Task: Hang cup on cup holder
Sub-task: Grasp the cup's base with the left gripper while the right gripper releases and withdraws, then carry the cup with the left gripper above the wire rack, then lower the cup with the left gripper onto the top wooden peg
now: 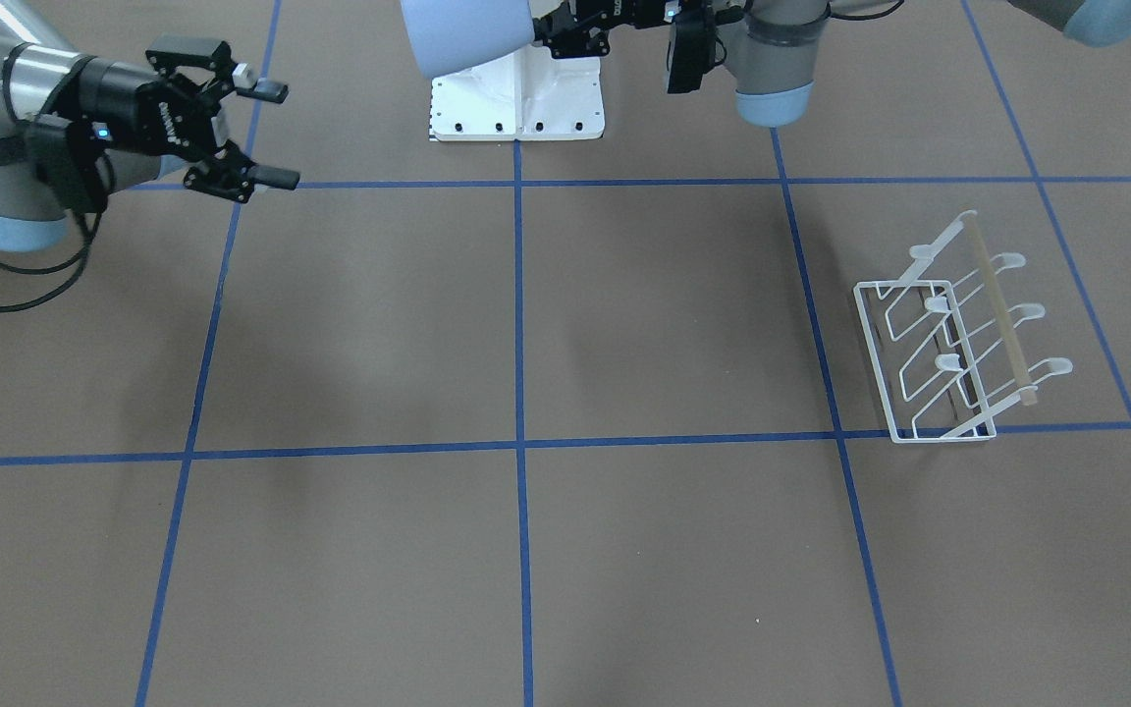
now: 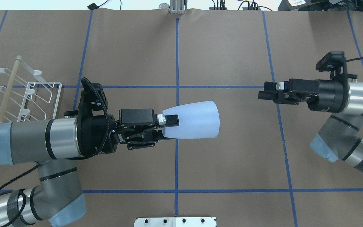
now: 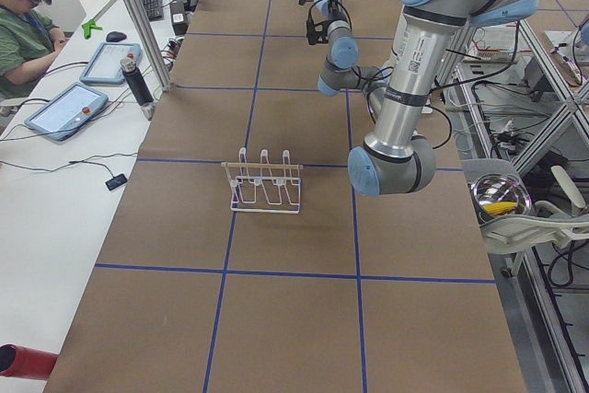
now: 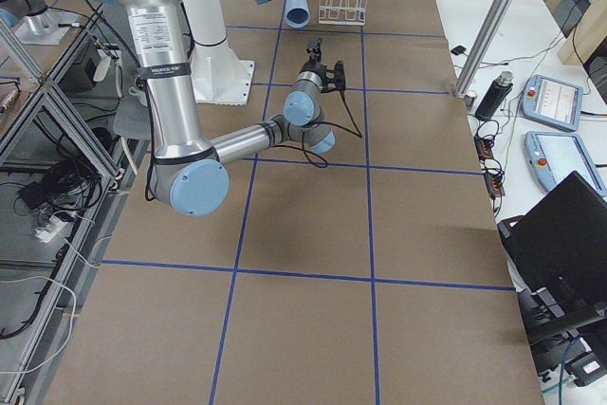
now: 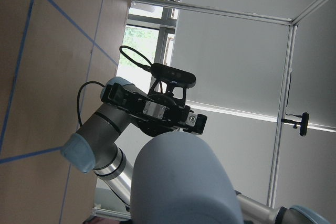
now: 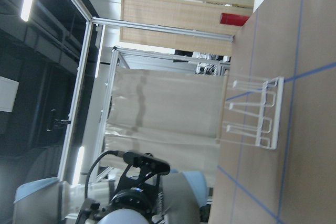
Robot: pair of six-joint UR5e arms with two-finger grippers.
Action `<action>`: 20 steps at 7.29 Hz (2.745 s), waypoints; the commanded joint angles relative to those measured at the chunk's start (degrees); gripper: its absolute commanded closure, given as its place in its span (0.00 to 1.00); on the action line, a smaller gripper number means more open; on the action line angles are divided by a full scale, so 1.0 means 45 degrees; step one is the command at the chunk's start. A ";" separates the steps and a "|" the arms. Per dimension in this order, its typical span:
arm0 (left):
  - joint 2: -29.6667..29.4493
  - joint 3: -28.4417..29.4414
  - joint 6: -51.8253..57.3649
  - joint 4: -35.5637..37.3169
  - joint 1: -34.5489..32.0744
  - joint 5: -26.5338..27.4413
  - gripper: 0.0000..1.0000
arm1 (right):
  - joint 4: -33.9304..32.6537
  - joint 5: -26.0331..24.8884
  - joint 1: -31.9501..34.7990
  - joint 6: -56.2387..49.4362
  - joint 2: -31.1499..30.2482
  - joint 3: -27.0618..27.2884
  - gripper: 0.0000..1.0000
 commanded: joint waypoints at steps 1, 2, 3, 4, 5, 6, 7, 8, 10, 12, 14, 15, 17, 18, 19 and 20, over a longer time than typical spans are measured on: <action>0.0047 -0.0106 0.0830 0.3006 -0.2135 -0.2378 1.00 | -0.2832 0.2761 0.2670 -0.2558 0.0006 -0.0731 0.00; 0.0067 -0.0185 0.1706 0.4373 -0.3073 -0.3414 1.00 | -0.4624 0.3465 0.3471 -0.3925 -0.0033 -0.0849 0.00; 0.0048 -0.0282 0.2566 0.6030 -0.4049 -0.5049 1.00 | -0.6904 0.3839 0.4542 -0.5215 -0.0053 -0.0734 0.00; 0.0028 -0.0360 0.3657 0.7632 -0.5122 -0.6689 1.00 | -0.8957 0.4230 0.5288 -0.7974 -0.0092 -0.0733 0.00; 0.0086 -0.0361 0.4828 0.8982 -0.6177 -0.7943 1.00 | -1.0757 0.4234 0.5566 -1.0670 -0.0363 -0.0752 0.00; 0.0106 -0.0419 0.6097 1.0388 -0.6884 -0.8478 1.00 | -1.2070 0.4195 0.5994 -1.2959 -0.0404 -0.0811 0.00; 0.0125 -0.0516 0.7154 1.1639 -0.7413 -0.8715 1.00 | -1.3360 0.4175 0.6347 -1.5148 -0.0443 -0.0773 0.00; 0.0164 -0.0633 0.8112 1.2638 -0.7689 -0.8834 1.00 | -1.4262 0.4079 0.6466 -1.6620 -0.0676 -0.0734 0.00; 0.0242 -0.1469 1.0741 1.5426 -0.8273 -0.8583 1.00 | -1.5555 0.3089 0.6584 -1.9547 -0.1065 -0.0694 0.00; 0.0223 -0.2660 1.4859 1.9735 -0.8959 -0.7340 1.00 | -1.7231 0.1584 0.6721 -2.2016 -0.1457 -0.0481 0.00; 0.0146 -0.3484 1.8068 2.3725 -0.8903 -0.5775 1.00 | -2.0190 0.0878 0.6799 -2.3209 -0.1752 -0.0207 0.00; 0.0261 -0.3351 1.8740 2.4186 -0.8903 -0.5749 1.00 | -2.2915 0.0855 0.6993 -2.3603 -0.1598 0.0297 0.00; 0.0166 -0.2612 1.8766 2.4172 -0.8864 -0.5749 1.00 | -2.8174 0.0855 0.6760 -2.3685 -0.0527 0.1741 0.00; 0.0107 -0.2105 1.8805 2.4152 -0.8864 -0.5730 1.00 | -2.8429 0.0932 0.6760 -2.3685 -0.0619 0.1863 0.00; 0.0048 -0.1655 1.9385 2.4152 -0.8864 -0.5749 1.00 | -2.8470 0.1049 0.6741 -2.3666 -0.0697 0.1865 0.00; 0.0067 -0.1438 1.9584 2.4133 -0.8883 -0.5749 1.00 | -2.8451 0.1089 0.6760 -2.3646 -0.0736 0.1826 0.00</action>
